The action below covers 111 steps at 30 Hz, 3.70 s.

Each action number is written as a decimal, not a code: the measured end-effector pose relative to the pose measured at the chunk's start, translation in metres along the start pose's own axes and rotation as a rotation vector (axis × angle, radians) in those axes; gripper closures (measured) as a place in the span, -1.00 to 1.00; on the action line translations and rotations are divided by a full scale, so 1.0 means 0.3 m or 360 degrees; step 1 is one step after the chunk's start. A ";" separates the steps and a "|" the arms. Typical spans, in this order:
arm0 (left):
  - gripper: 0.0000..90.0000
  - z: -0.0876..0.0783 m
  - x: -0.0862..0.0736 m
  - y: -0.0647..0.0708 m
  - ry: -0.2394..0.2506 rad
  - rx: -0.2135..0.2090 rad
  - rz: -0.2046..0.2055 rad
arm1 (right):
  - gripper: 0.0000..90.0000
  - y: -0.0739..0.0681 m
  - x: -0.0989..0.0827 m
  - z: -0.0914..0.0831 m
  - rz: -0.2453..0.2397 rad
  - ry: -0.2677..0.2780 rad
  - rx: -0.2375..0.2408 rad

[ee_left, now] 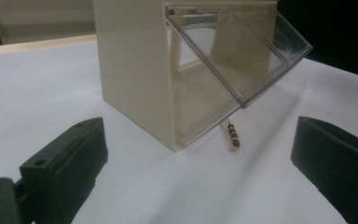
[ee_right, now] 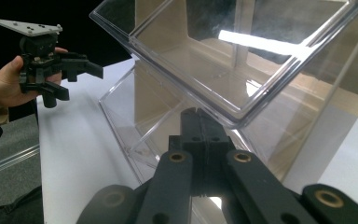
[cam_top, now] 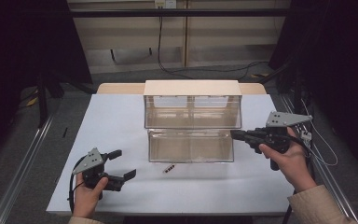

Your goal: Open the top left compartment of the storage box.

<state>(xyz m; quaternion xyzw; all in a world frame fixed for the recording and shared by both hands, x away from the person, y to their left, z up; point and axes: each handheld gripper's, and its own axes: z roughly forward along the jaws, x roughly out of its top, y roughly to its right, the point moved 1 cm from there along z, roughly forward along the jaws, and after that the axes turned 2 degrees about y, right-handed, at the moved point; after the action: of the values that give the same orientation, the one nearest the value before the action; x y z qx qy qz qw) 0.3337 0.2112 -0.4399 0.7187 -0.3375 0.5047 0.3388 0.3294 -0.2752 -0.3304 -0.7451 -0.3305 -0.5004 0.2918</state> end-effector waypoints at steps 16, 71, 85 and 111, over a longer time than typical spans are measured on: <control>-0.93 0.006 -0.002 0.000 -0.0019 -0.0009 -0.0002 | 1.00 -0.014 0.029 -0.001 -0.0013 0.0065 0.0029; -0.93 0.047 0.000 0.019 -0.0083 -0.0088 -0.0007 | 1.00 -0.006 0.211 -0.017 -0.0103 0.0080 0.0024; -0.92 0.061 0.000 0.026 -0.0109 -0.0120 0.0001 | 1.00 0.012 0.239 -0.021 -0.0093 0.0102 0.0005; -0.87 0.134 0.000 0.075 -0.0254 -0.0152 0.0032 | 1.00 0.035 0.267 -0.015 -0.0087 0.0114 -0.0023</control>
<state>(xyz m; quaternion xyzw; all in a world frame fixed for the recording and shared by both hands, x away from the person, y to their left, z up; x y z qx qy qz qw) 0.3350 0.1657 -0.4470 0.7362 -0.3943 0.4325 0.3397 0.3577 -0.2689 -0.2549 -0.7195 -0.3365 -0.5368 0.2843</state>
